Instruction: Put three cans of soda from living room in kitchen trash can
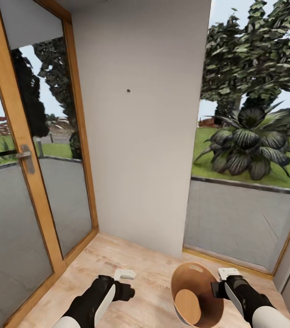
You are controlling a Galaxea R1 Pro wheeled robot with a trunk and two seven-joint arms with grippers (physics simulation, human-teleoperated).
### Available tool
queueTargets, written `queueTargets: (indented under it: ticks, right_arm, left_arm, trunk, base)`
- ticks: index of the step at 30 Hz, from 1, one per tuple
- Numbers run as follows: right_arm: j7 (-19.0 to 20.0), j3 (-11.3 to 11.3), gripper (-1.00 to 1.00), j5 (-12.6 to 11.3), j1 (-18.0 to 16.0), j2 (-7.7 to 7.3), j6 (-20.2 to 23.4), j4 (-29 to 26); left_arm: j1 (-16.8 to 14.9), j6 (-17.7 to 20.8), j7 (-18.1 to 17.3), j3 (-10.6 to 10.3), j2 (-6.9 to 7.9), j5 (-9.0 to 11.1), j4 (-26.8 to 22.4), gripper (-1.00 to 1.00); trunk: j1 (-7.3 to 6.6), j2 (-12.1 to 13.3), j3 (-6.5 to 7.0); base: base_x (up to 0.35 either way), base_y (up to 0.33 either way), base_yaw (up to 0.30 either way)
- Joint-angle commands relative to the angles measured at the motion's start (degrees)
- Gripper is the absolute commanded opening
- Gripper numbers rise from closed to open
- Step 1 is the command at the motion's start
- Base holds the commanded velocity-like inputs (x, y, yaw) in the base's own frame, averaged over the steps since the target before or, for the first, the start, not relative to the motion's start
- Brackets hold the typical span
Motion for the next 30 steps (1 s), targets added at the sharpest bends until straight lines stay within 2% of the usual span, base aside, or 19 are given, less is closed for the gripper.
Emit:
queueTargets:
  ticks: [1,9,15,30]
  right_arm:
    - [0.2,-0.1,-1.0,-0.4,0.0,0.0,0.0,-0.1]
    - [0.2,-0.1,-1.0,-0.4,0.0,0.07,0.0,0.0]
    - [0.2,-0.1,-1.0,-0.4,0.0,0.02,0.0,0.0]
    - [0.2,-0.1,-1.0,-0.4,0.0,-0.01,0.0,0.0]
  left_arm:
    - [0.0,0.0,0.0,0.0,0.0,0.0,0.0,1.0]
    - [0.0,-0.2,-0.1,0.0,0.04,0.0,-0.1,1.0]
    - [0.2,-3.2,0.0,-0.2,0.11,-0.2,0.1,1.0]
    - [0.2,-3.9,0.0,-0.5,-0.01,-0.4,0.1,1.0]
  trunk:
    - [0.0,0.0,0.01]
    - [0.0,0.0,0.01]
    - [0.0,0.0,0.01]
    - [0.0,0.0,0.01]
  base:
    - [-0.3,-0.006,0.252]
    - [-0.257,-0.055,0.253]
    - [-0.067,-0.037,0.253]
    - [-0.226,-0.2,0.253]
